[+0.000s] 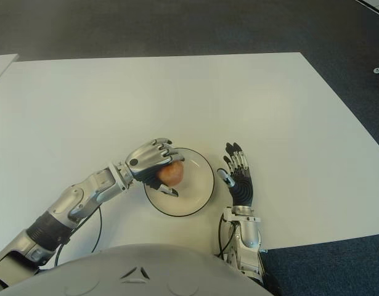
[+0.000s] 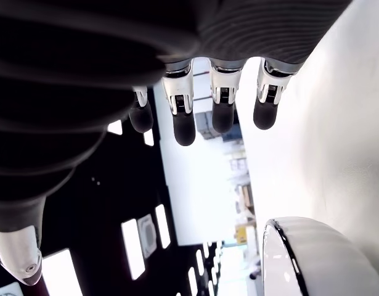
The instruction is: Put the apples into the plate.
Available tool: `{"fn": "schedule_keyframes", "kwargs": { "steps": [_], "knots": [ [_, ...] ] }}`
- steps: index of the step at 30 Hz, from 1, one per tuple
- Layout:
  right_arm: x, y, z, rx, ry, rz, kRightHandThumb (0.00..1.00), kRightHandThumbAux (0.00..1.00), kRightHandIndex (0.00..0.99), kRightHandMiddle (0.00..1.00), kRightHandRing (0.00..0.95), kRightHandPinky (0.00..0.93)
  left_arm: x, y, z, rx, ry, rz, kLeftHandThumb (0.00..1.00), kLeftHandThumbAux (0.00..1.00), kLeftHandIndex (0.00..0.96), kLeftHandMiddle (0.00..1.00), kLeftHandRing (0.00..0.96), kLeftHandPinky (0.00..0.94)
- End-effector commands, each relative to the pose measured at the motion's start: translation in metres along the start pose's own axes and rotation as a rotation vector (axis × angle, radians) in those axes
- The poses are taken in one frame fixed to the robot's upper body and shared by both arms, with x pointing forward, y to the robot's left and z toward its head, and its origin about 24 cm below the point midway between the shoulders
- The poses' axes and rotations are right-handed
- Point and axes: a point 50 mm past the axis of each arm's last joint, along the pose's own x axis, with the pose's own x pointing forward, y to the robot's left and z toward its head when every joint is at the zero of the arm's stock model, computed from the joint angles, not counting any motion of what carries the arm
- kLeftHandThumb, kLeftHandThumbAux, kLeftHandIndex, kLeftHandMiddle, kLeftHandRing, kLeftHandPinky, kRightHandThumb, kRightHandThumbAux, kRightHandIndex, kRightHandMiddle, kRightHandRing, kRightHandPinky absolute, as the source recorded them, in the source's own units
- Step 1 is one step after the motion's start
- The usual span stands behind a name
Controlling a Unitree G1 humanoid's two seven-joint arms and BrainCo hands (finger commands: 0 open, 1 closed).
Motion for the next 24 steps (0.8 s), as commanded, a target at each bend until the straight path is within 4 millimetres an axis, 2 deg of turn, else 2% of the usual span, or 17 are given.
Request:
{"fn": "schedule_keyframes", "kwargs": {
  "steps": [1,24],
  "knots": [
    [-0.0196,0.0020,-0.0280,0.036,0.171,-0.029,0.218,0.597,0.074,0.142,0.063,0.000,-0.0007,0.0030,-0.0007,-0.011,-0.008,-0.002,0.163,0.217,0.000,0.000,0.000,0.000],
    [-0.0180,0.0048,-0.0300,0.037,0.177,-0.033,0.190,0.586,0.069,0.095,0.039,0.006,-0.0030,0.0056,-0.0026,-0.051,0.011,0.043,0.158,0.218,0.000,0.000,0.000,0.000]
  ]
}}
